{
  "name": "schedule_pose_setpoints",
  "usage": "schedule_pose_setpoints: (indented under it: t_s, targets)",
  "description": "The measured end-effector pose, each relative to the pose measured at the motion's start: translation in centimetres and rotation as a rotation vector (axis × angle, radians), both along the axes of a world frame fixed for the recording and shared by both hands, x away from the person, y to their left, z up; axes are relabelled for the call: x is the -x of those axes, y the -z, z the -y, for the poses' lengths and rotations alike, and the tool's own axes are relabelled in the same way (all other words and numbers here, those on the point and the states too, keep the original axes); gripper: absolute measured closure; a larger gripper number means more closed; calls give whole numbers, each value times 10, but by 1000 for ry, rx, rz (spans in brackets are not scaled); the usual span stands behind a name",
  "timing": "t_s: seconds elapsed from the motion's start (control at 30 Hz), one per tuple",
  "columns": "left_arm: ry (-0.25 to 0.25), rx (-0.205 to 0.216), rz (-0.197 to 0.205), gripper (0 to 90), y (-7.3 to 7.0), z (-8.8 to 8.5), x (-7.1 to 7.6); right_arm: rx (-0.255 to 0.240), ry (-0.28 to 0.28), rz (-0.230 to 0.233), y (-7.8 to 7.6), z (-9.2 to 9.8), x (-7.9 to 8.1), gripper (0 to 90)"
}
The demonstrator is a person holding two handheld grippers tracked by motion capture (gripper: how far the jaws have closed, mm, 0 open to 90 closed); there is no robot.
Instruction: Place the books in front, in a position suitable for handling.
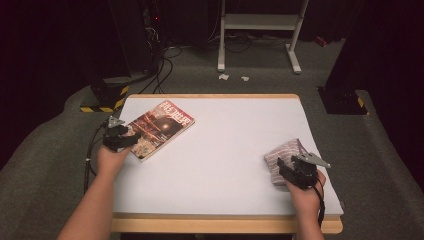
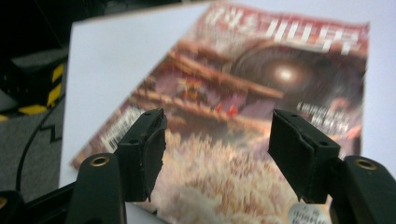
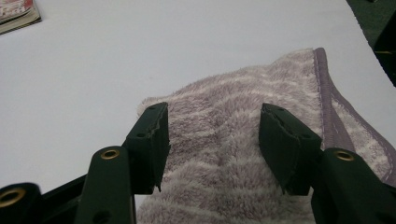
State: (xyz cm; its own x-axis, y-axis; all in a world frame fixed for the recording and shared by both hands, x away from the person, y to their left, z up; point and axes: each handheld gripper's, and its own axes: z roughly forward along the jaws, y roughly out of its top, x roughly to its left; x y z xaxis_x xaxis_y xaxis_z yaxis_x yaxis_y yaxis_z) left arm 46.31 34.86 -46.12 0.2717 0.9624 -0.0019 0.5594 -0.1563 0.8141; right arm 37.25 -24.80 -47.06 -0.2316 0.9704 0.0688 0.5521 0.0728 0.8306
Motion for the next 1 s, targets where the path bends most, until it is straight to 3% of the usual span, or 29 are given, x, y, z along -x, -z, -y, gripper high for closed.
schedule_pose_setpoints:
  t_s: [0.07,0.13,0.17,0.4,0.63,0.87,0.9,1.0]
  targets:
    - [9,-4,-27,351,-3,-2,-2,-3,-3,0,0,-1,0,434]
    - [9,-5,-19,349,-4,-2,-2,-13,-9,0,-1,-1,0,432]
    - [9,14,-15,343,-6,-3,-3,-13,-13,-3,-1,-4,0,428]
    - [4,-42,-17,324,-5,-2,-7,-18,-38,5,-2,-10,2,404]
    - [-52,-45,-81,317,8,-19,-17,-26,-67,-1,0,-14,4,403]
    - [-91,-41,-81,268,19,-32,-28,-26,-77,-11,1,-18,3,404]
    - [-86,-33,-114,265,24,-35,-32,-25,-80,-13,1,-19,3,404]
    - [-79,-22,-146,240,28,-40,-35,-18,-91,-18,2,-24,3,405]
